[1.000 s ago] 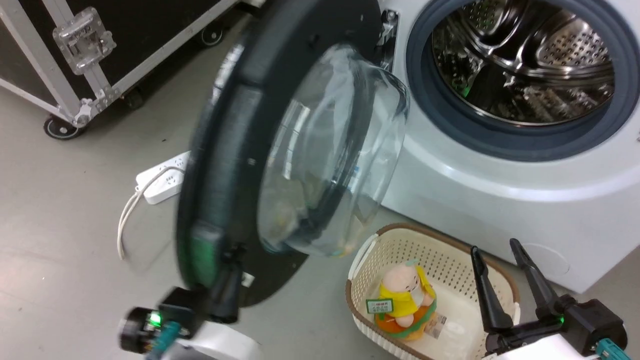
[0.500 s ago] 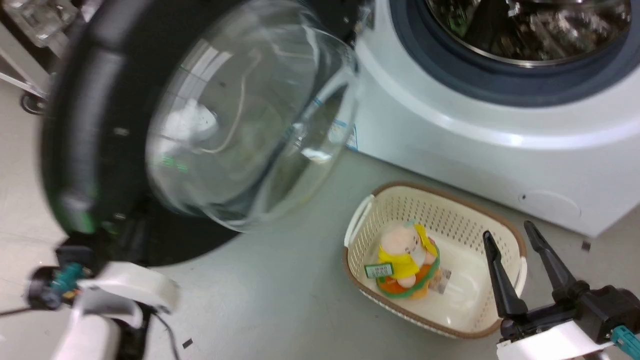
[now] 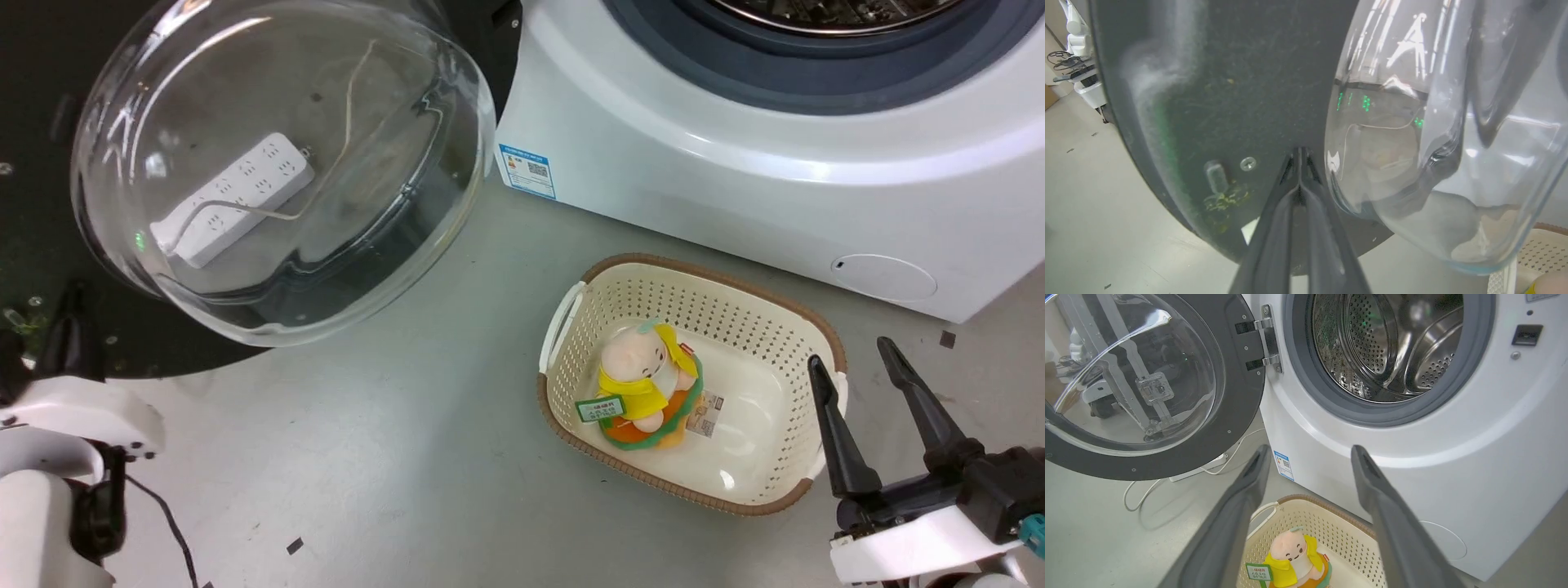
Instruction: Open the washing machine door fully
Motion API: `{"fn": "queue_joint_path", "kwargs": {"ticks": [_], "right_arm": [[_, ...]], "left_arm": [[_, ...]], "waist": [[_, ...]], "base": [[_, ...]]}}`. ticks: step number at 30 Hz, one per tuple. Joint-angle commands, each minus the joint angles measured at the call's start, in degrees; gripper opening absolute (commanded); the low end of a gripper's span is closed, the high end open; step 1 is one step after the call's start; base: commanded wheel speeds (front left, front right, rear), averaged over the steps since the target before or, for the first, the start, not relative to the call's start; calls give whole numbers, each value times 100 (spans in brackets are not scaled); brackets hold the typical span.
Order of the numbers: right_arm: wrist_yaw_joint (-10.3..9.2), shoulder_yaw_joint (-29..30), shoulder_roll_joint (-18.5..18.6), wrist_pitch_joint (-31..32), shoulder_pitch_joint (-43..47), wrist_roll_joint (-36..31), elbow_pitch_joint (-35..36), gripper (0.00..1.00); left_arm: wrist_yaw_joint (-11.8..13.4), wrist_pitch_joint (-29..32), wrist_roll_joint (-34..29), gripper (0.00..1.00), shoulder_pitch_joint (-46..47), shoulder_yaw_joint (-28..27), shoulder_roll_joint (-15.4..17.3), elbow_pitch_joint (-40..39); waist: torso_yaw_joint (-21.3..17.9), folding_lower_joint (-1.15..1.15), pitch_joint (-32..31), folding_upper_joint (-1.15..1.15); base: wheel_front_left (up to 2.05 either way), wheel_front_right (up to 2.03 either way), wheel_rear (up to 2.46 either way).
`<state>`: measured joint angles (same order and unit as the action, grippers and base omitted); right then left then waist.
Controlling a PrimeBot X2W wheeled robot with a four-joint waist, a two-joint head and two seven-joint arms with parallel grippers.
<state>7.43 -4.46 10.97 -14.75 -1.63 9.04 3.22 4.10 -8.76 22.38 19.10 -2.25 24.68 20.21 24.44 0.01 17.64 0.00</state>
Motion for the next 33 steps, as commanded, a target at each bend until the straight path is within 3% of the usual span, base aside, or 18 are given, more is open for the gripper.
{"fn": "queue_joint_path", "kwargs": {"ticks": [1, 8, 17, 26, 33], "right_arm": [[6, 9, 25, -25, -63, -13, 28, 100], [6, 53, -40, -25, -52, 19, -29, 100], [6, 173, -294, -25, 46, 59, -73, 100], [6, 234, -509, -25, 114, 30, -74, 100], [6, 311, -589, -25, 270, -11, -27, 100]], "left_arm": [[13, -60, 53, 0, 95, -42, 47, 68], [-69, -297, 67, 0, 153, -28, 72, 179], [-53, -533, -125, 0, -263, 158, -104, -1023], [130, -385, -331, 0, -1157, 726, -513, -2143], [203, -458, -376, 0, -1680, 1051, -824, -2266]], "waist": [[-10, -1, -4, 0], [-54, -1, -226, 0], [-301, -1, -923, 0], [-1132, -1, -1487, 0], [-1817, -1, -1671, 0]], "base": [[0, 0, 0], [0, 0, 0], [0, 0, 0], [0, 0, 0], [0, 0, 0]]}}
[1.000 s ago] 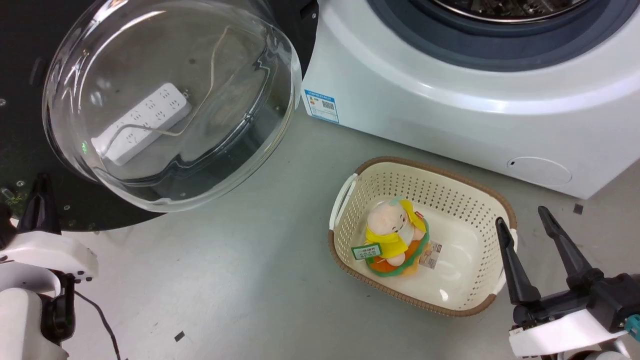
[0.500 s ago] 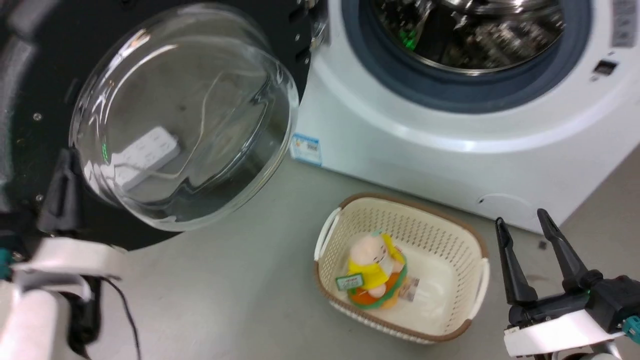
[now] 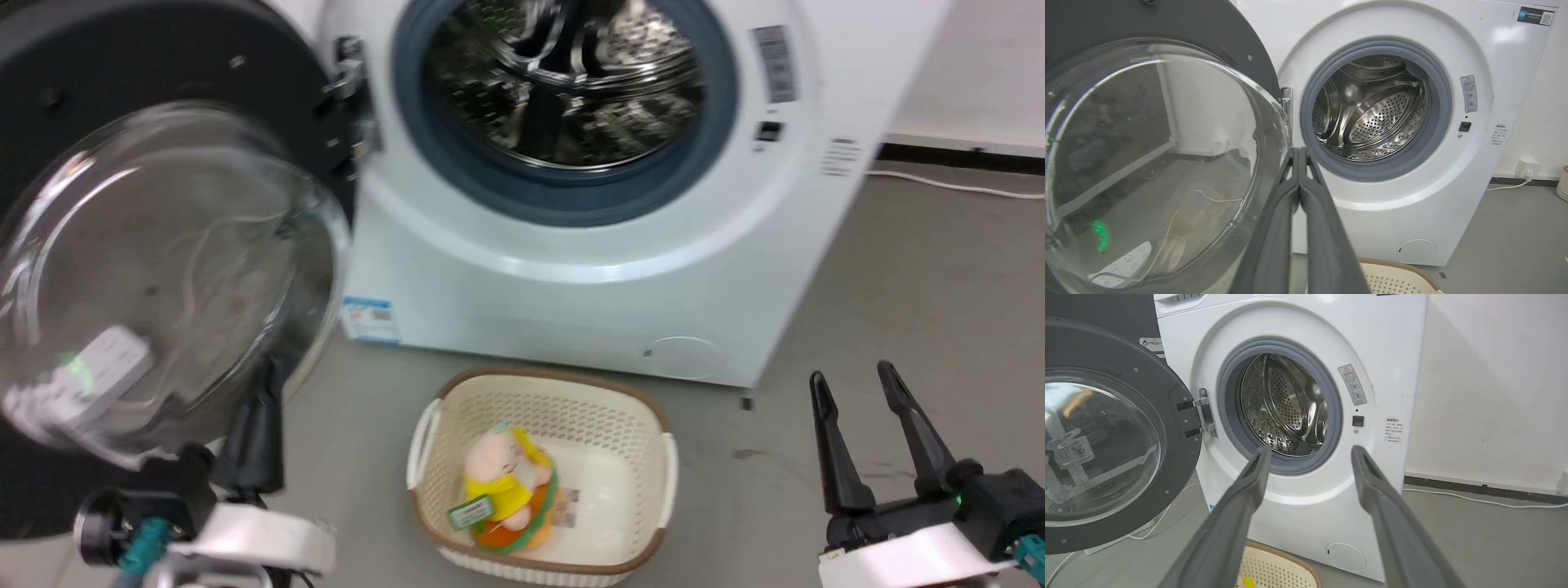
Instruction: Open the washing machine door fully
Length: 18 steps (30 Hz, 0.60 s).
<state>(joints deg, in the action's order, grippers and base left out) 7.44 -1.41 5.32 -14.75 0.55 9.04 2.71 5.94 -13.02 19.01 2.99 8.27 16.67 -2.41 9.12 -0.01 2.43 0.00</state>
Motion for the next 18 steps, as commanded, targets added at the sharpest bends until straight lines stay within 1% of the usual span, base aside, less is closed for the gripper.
{"fn": "queue_joint_path", "kwargs": {"ticks": [1, 5, 9, 13, 18], "right_arm": [[5, 32, -32, -25, 77, -12, 30, 100], [5, 61, -64, -25, 148, -15, 44, 100], [5, 53, -102, -25, 210, -6, 46, 100], [5, 47, -122, -25, 269, -27, 32, 100], [5, 97, -138, -25, 352, -92, -48, 100]], "left_arm": [[26, -51, -53, 0, -118, 41, -66, 19], [42, -124, -196, 0, -278, 219, -189, 191], [53, -176, -276, 0, -383, 291, -344, 356], [52, -192, -438, 0, -487, 395, -444, 475], [-24, -195, -596, 0, -559, 405, -577, 557]], "waist": [[-353, 1, -164, 0], [-626, 1, -205, 0], [-819, 1, -236, 0], [-914, 1, -243, 0], [-939, 1, -251, 0]], "base": [[0, 0, 0], [0, 0, 0], [0, 0, 0], [0, 0, 0], [0, 0, 0]]}}
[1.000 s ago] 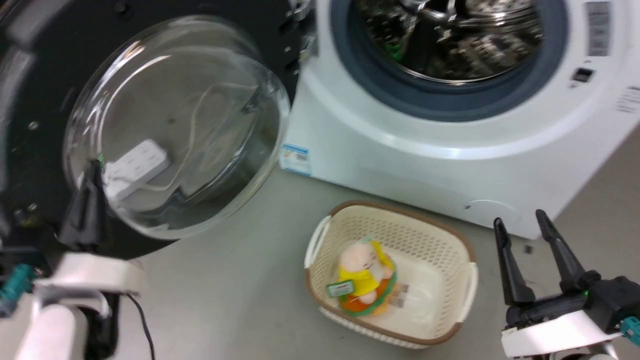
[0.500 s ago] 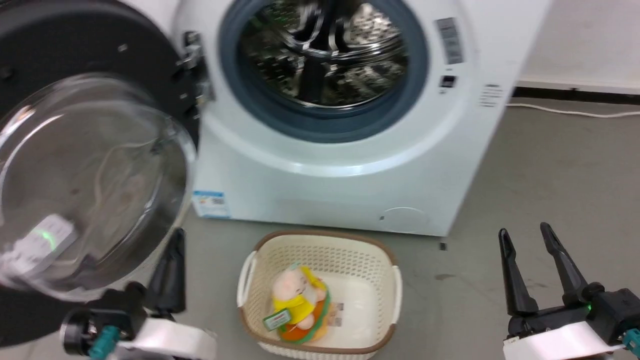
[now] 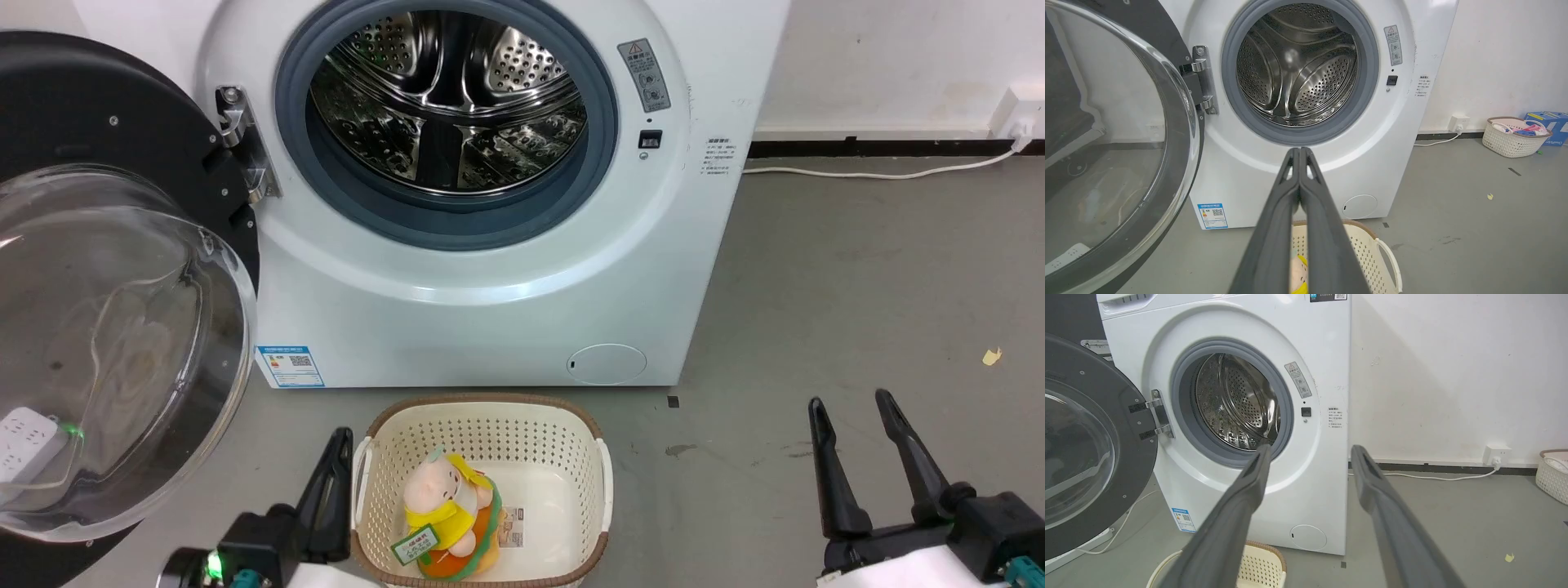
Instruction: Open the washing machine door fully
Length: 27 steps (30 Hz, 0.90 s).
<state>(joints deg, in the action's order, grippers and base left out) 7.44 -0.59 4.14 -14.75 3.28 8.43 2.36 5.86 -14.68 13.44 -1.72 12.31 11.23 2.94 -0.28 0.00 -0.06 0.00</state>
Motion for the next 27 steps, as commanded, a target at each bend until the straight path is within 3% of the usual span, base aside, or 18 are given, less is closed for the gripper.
{"fn": "queue_joint_path", "kwargs": {"ticks": [1, 2, 3, 27], "right_arm": [[5, 28, -22, -25, 96, -53, -43, 100], [5, 38, -25, -25, 110, -76, -70, 100], [5, 49, -29, -25, 120, -88, -94, 100], [5, 130, -85, -25, 147, -245, -438, 100]], "left_arm": [[-9, -30, -79, 0, -104, -10, -61, 44], [22, -30, -138, 42, -116, -28, -86, 64], [44, -30, -198, 100, -127, -35, -106, 89], [-136, -31, -661, 100, -86, -261, -431, 65]], "waist": [[1, 0, -3, 0], [3, 0, -3, 0], [6, 0, -4, 0], [41, 0, -12, 0]], "base": [[0, 0, 0], [0, 0, 0], [0, 0, 0], [0, 0, 0]]}}
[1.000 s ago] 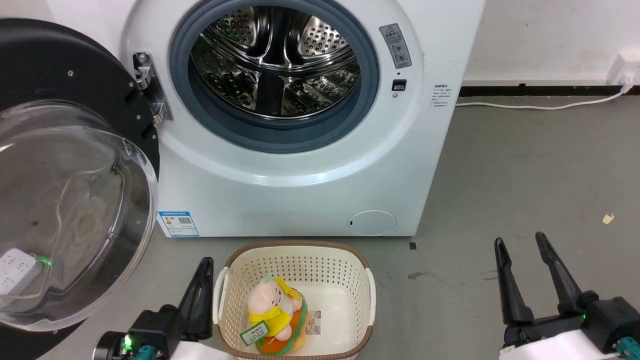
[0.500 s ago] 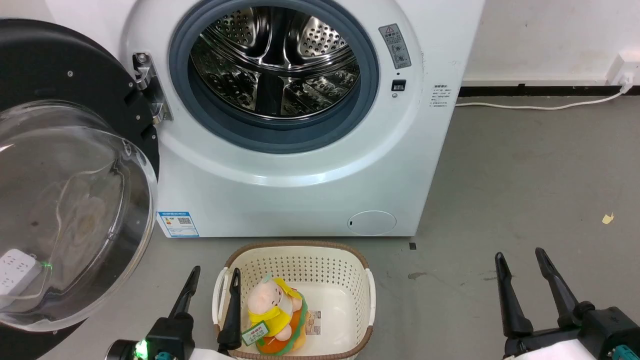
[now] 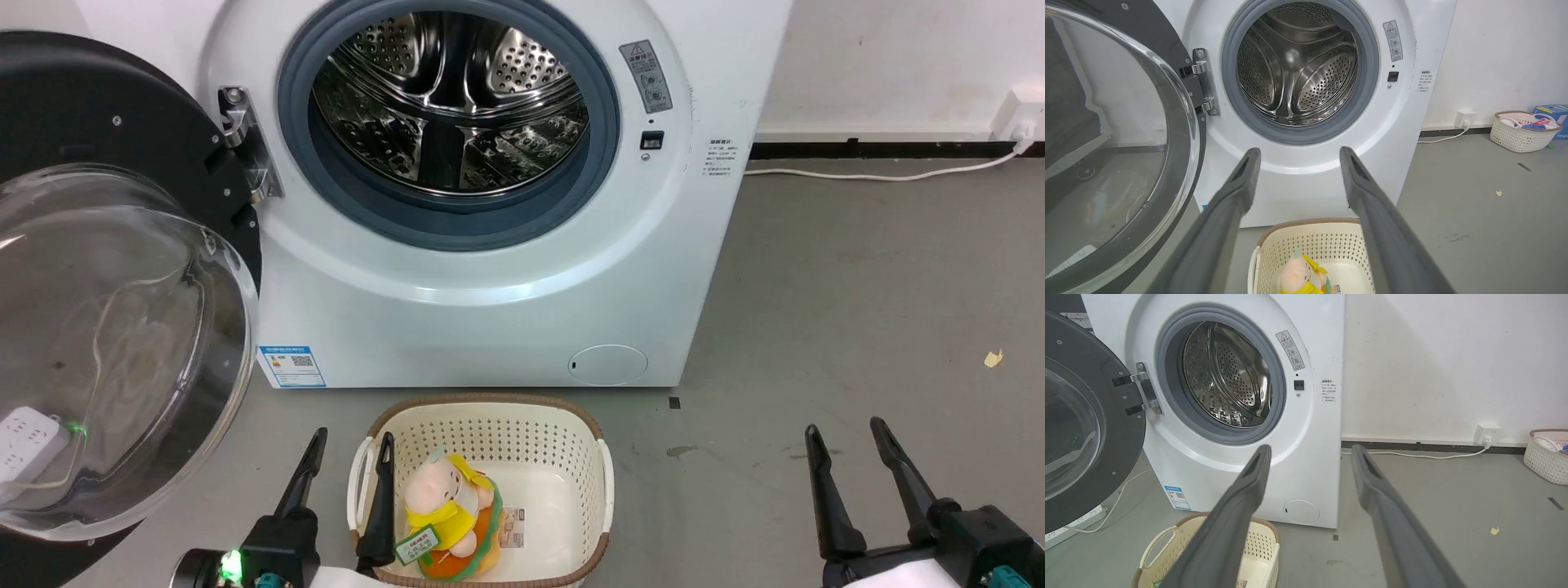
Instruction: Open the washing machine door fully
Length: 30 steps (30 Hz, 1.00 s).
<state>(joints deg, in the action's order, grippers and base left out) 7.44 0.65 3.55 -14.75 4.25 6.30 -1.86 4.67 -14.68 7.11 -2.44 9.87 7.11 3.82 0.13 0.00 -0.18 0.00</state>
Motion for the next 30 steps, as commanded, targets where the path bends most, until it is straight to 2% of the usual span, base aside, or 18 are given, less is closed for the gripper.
{"fn": "queue_joint_path", "kwargs": {"ticks": [1, 30], "right_arm": [[5, 8, -28, -25, 48, -42, -29, 100], [5, 13, -53, -25, -12, -28, -161, 100]], "left_arm": [[-25, -31, -35, 100, -17, -30, -29, -31], [-222, -31, -114, 100, -30, -323, -246, 34]], "waist": [[0, 0, 1, 0], [62, 0, -3, 0]], "base": [[0, 0, 0], [0, 0, 0]]}}
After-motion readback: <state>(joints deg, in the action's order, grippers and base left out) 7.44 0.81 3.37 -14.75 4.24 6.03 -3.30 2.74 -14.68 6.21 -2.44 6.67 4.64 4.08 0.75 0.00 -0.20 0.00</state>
